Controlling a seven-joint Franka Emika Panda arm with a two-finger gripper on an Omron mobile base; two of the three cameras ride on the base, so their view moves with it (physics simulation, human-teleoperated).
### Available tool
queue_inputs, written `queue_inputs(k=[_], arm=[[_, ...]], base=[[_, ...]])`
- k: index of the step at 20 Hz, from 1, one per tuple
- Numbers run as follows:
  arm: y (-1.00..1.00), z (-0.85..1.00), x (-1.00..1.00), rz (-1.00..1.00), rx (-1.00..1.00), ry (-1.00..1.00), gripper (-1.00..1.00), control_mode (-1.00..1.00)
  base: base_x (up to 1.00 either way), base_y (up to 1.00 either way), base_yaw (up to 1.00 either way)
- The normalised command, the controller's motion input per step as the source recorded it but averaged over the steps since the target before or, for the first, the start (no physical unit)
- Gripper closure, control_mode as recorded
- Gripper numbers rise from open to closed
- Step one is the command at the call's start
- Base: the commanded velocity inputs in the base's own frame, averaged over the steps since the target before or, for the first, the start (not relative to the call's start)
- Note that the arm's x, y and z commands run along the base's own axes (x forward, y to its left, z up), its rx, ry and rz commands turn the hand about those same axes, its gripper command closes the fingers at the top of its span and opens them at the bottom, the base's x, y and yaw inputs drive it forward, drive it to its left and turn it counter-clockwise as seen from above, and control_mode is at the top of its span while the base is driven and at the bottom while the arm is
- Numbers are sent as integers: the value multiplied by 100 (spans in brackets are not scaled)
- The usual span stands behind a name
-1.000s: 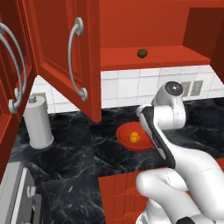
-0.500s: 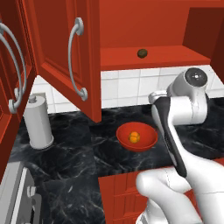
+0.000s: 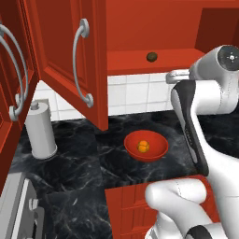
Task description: Open the cabinet. Pick the orange and kiwi from the cabinet and place them into the bowl. Then close the cabinet.
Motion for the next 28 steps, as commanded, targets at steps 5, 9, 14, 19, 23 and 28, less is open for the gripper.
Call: queue_inputs(k=[5, 9, 14, 19, 23, 28], arm=[[0, 68, 14, 4, 3, -12, -100, -100], [0, 20, 56, 5, 1, -6, -100, -100], [0, 1, 56, 7, 0, -7, -100, -100], [0, -7, 45, 0, 0, 0, -100, -100], [2, -6, 63, 0, 0, 0, -100, -100], [17, -11, 75, 0, 0, 6, -100, -100]], base=[[0, 0, 0], [0, 0, 0], [0, 0, 0], [0, 0, 0], [0, 0, 0], [0, 0, 0]])
